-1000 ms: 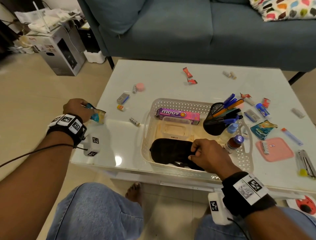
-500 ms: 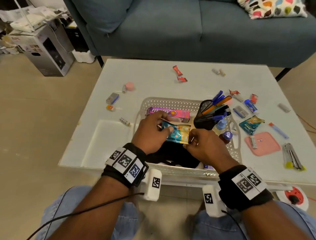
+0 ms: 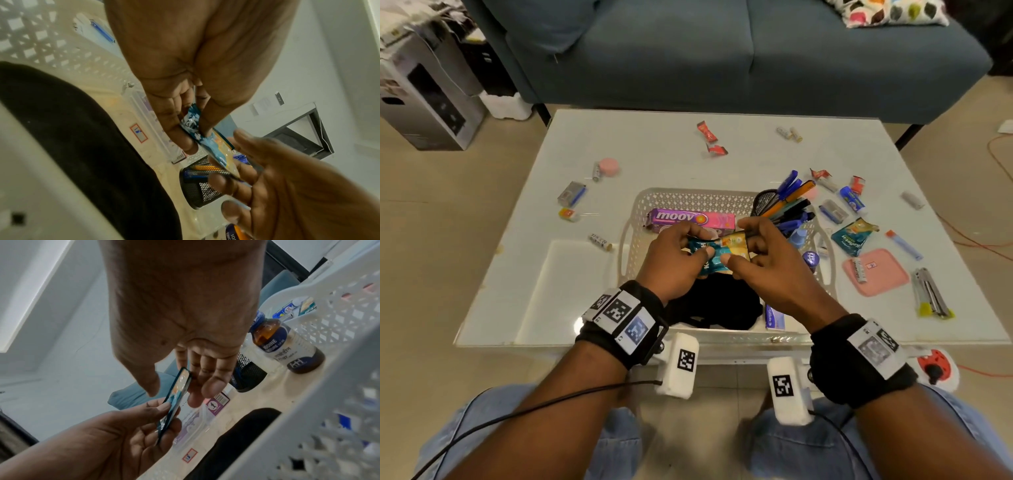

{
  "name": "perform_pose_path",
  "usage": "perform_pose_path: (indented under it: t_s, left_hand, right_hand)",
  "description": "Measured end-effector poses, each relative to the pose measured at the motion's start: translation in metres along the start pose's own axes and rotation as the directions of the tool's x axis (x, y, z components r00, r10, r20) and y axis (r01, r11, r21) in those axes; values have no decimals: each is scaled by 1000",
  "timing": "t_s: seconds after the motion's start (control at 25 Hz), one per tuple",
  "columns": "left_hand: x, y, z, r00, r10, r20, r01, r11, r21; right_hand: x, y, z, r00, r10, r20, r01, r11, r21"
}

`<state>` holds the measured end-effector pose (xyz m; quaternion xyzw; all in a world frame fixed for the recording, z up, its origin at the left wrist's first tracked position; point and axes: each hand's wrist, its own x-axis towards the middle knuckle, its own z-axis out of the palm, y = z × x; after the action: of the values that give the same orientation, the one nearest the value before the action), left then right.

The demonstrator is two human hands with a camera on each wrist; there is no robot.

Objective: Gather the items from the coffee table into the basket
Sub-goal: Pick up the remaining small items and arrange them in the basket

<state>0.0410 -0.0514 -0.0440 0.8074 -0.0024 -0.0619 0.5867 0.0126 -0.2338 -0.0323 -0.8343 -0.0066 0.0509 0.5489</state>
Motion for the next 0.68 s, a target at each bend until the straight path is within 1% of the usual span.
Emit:
perform_pose_path:
  t_s: [0.04, 0.12, 0.2, 0.28, 0.32, 0.44, 0.52, 0.56, 0.6, 0.68]
  left_hand:
    - [0, 0, 1, 1000, 2, 6, -2, 1000, 15]
    - [-3, 1, 2, 998, -27, 49, 24, 997, 67]
    - [-11, 6, -1, 986, -80, 148, 44, 972, 231]
    - [-22, 10, -6, 951, -149, 272, 27, 914, 404]
    - [-26, 10, -8, 925, -179, 336, 8, 891, 454]
    - [-37, 9, -11, 842, -232, 487, -78, 841, 536]
    - [-41, 8, -9, 807, -230, 543, -137, 822, 553]
    - [-42, 9, -9, 801, -226, 555, -155, 817, 556]
    - [-42, 8, -9, 804, -215, 555, -168, 813, 558]
    - [-38, 9, -10, 844, -164, 511, -159, 833, 530]
  right_hand:
    - [0, -1, 0, 999, -14, -39, 14, 1000, 1]
    - [0, -1, -3, 990, -66, -125, 49, 990, -135]
    - [-1, -1, -7, 975, -105, -193, 50, 961, -272]
    - [-4, 0, -9, 964, -107, -243, 18, 940, -342]
    - [-4, 2, -8, 961, -101, -259, -1, 931, -366]
    - [0, 10, -2, 968, -40, -249, -65, 914, -402]
    - [2, 15, 2, 981, -13, -195, -73, 899, -431]
    - [1, 16, 4, 987, -14, -158, -60, 886, -460]
    - [0, 16, 6, 991, -24, -128, -44, 865, -500]
    - [-1, 14, 7, 993, -51, -105, -23, 794, -607]
